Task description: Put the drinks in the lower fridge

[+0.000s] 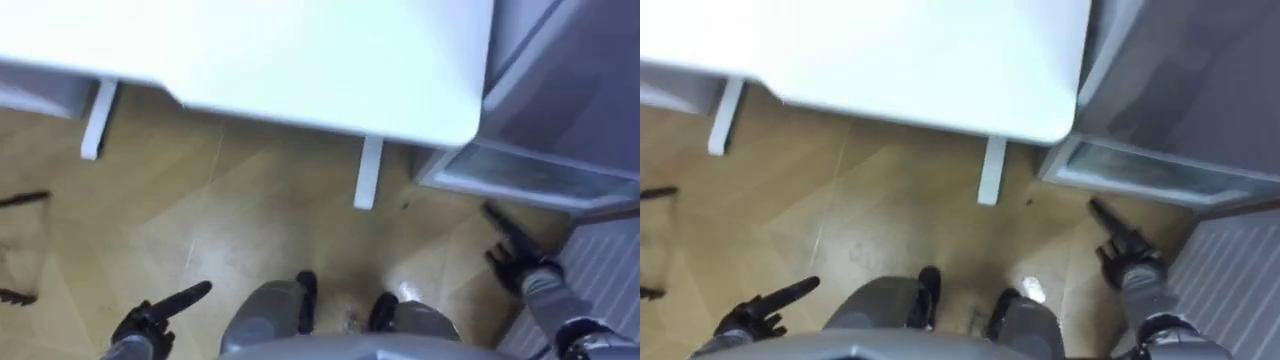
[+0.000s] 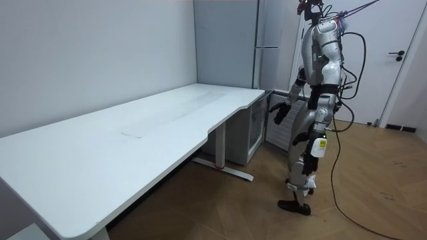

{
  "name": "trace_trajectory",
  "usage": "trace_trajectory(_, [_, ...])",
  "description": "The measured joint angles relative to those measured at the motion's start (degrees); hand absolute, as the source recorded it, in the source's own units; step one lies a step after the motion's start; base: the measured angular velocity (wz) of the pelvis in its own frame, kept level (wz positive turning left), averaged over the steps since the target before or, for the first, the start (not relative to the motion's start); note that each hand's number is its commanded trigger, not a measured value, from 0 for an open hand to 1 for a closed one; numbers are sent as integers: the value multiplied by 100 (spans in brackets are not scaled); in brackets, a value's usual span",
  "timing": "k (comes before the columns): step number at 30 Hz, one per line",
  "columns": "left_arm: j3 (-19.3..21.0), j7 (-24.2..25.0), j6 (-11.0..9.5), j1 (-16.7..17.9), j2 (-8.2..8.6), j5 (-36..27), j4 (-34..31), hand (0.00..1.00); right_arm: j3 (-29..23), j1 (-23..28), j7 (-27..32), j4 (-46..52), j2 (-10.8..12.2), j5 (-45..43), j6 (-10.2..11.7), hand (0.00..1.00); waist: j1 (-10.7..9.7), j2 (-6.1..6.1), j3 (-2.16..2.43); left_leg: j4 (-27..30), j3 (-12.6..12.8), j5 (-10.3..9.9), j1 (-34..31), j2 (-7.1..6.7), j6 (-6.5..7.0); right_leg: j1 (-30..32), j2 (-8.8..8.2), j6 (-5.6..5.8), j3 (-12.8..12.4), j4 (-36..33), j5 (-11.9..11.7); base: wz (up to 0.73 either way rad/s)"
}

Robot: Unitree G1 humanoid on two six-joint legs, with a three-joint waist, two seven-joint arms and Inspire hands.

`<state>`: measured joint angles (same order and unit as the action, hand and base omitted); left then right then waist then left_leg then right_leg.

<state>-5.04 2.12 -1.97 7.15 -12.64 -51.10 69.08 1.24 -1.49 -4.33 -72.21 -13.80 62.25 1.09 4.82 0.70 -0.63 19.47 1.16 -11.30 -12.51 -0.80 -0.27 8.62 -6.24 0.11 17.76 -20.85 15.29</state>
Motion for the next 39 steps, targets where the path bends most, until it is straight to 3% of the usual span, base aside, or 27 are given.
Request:
trace_trajectory(2, [61,0,6,155,98,107,-89,0,-15,296,2,10,104,-203,-35,0,-52,-66,47,-183,20,0,293,0,0,-296,37,30,-10,221,-31,-7])
trace_trajectory(5, [170,-10,19,368,116,416,-197,0,-40,653,71,65,144,-569,-102,0,-183,-135,61,-320,40,-2,618,3,-1,-669,83,64,-20,483,-75,0])
trace_trajectory(13, [501,-39,17,436,144,808,-255,0,-114,746,560,893,148,-2392,-78,0,-320,-152,15,-516,225,-5,1049,47,2,-906,130,61,-215,545,-96,-13])
trace_trajectory(19, [961,-55,27,515,254,1080,-411,0,-518,1015,1344,2816,167,-3701,-105,0,-422,-155,33,-673,356,-1,1249,62,21,-977,176,73,-421,616,-131,-13])
trace_trajectory(21, [979,-55,27,605,256,1225,-493,0,-692,1175,1753,3974,180,-4171,-98,0,-460,-160,31,-709,433,-1,1300,72,20,-977,196,69,-519,616,-134,-18])
trace_trajectory(25, [1072,-78,26,601,263,1410,-503,0,-712,1394,2377,4701,213,-4749,-220,0,-458,-200,30,-816,526,0,1404,92,18,-973,227,60,-654,614,-141,-19])
trace_trajectory(28, [1193,-129,16,613,266,1421,-495,0,-773,1457,2881,5098,211,-4934,-237,0,-614,-219,22,-825,614,0,1436,92,18,-964,218,60,-696,572,-142,-16])
trace_trajectory(30, [1341,-201,-8,609,266,1464,-487,0,-1101,1425,3323,5647,167,-4989,-12,0,-620,-268,8,-867,675,0,1526,100,18,-988,229,60,-798,539,-142,-25])
trace_trajectory(33, [1387,-205,-103,605,239,1467,-487,0,-1449,1393,3768,6094,41,-5398,343,0,-740,-392,31,-875,679,0,1574,103,18,-1069,243,56,-814,623,-144,-2])
trace_trajectory(37, [1374,-195,-80,635,243,1464,-449,0,-1762,1415,4163,6147,-1,-5588,469,0,-771,-538,27,-874,686,-4,1590,115,13,-1070,256,50,-811,641,-163,-2])
trace_trajectory(39, [1357,-194,-5,639,250,1461,-437,0,-1906,1457,4366,6115,-1,-5580,470,0,-797,-493,44,-874,672,-45,1515,154,15,-1064,298,59,-768,754,-256,4])
